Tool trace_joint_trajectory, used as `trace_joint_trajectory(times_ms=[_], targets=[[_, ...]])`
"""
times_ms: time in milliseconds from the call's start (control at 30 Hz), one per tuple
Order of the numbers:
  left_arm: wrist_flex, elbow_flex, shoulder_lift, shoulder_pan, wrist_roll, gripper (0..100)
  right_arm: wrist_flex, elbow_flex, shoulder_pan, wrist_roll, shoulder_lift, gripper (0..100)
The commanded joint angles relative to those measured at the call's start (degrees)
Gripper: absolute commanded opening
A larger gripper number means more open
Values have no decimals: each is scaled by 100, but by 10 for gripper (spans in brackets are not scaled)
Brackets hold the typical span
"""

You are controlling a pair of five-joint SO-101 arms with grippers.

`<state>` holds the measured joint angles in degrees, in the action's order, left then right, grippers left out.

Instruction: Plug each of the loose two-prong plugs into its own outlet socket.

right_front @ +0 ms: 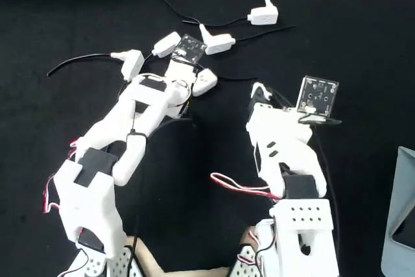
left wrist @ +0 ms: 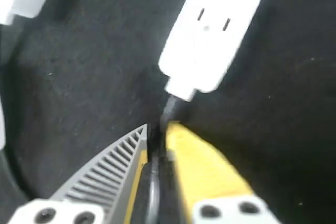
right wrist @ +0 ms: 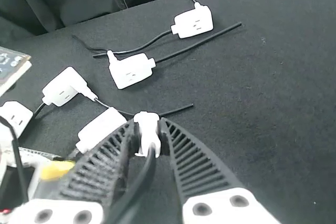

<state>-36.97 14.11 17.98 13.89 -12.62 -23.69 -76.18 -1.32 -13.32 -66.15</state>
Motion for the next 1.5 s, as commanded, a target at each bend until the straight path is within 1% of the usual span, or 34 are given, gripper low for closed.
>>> trace_joint_trajectory(times_ms=[0,133,233,267,333,400,533,700,800,867,900,1067,1100,1200,1333,1467], targets=[[-686,-444,-193,-13,-79,27,141,31,53,-70,-57,11],[-1495,-391,-914,-66,-79,29,141,31,53,-70,-57,11],[-1846,-127,-1714,-75,-97,29,132,31,53,-70,-57,11],[-1934,22,-1987,-75,-202,29,132,31,53,-70,-57,11],[-2084,382,-2567,-22,-457,29,132,13,53,-70,-57,11],[-2154,813,-3130,-13,-554,29,132,-22,53,-70,-57,11],[-2295,1745,-4193,-48,-589,29,132,-22,53,-70,-57,11],[-2857,2712,-5319,-66,-563,29,132,-13,53,-70,-57,11],[-3095,3187,-5960,-251,-554,34,132,-13,44,-70,-57,11],[-3130,3459,-6356,-391,-554,40,132,-13,44,-70,-57,11],[-3130,3609,-6567,-497,-571,62,132,-13,44,-70,-57,11],[-3130,4048,-7525,-875,-545,288,132,-31,-141,-70,-57,11],[-3130,4119,-7736,-927,-545,300,132,-31,-176,-70,-57,11],[-3130,4321,-8264,-840,-589,283,123,-31,-185,-70,-57,11],[-3007,4813,-8651,-312,-598,279,132,-31,-176,-70,-57,11],[-2338,5385,-8651,233,-598,278,132,-31,-176,-70,-57,11]])
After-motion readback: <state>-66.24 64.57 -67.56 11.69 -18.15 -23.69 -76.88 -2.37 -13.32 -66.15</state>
